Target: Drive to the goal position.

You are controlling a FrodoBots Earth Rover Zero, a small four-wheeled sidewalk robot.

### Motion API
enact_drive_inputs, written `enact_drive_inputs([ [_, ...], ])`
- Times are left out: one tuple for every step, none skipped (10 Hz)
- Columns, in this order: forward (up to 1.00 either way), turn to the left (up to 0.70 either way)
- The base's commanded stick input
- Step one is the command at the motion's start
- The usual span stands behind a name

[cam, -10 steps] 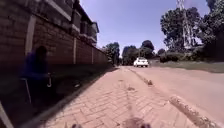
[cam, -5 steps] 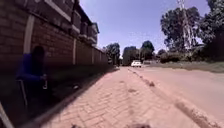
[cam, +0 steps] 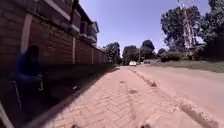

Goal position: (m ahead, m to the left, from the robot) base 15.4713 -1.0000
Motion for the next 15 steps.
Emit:
enact_drive_inputs([
  [0.3,0.0],
  [0.3,0.0],
  [0.3,0.0],
  [0.3,0.0],
  [0.3,0.0],
  [0.3,0.0],
  [0.3,0.0],
  [0.3,0.0],
  [0.3,0.0],
  [0.3,0.0],
  [0.3,0.0],
  [0.3,0.0],
  [0.3,0.0],
  [0.3,0.0],
  [0.3,0.0],
])
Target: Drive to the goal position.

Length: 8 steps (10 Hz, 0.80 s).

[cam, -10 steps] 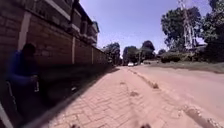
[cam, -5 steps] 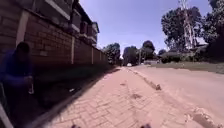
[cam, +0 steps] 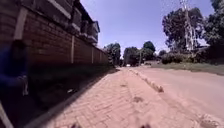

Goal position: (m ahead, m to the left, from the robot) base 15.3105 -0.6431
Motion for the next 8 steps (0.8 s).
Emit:
enact_drive_inputs([
  [0.3,0.0],
  [0.3,0.0],
  [0.3,0.0],
  [0.3,0.0],
  [0.3,0.0],
  [0.3,0.0],
  [0.3,0.0],
  [0.3,0.0],
])
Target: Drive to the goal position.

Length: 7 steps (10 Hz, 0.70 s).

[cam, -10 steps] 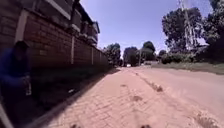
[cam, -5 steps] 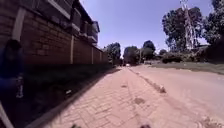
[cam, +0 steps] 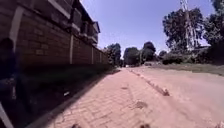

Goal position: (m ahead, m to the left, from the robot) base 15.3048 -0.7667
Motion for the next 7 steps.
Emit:
enact_drive_inputs([
  [0.3,0.0],
  [0.3,0.0],
  [0.3,-0.25],
  [0.3,-0.59],
  [0.3,-0.56],
  [0.3,-0.2],
  [0.3,0.0],
])
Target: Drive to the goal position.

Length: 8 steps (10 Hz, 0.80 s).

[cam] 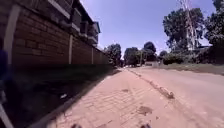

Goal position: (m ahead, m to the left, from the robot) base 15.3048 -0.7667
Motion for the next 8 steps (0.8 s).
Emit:
enact_drive_inputs([
  [0.3,0.0],
  [0.3,0.0],
  [0.3,0.0],
  [0.3,0.0],
  [0.3,0.0],
  [0.3,0.0],
  [0.3,0.0],
  [0.3,0.0],
])
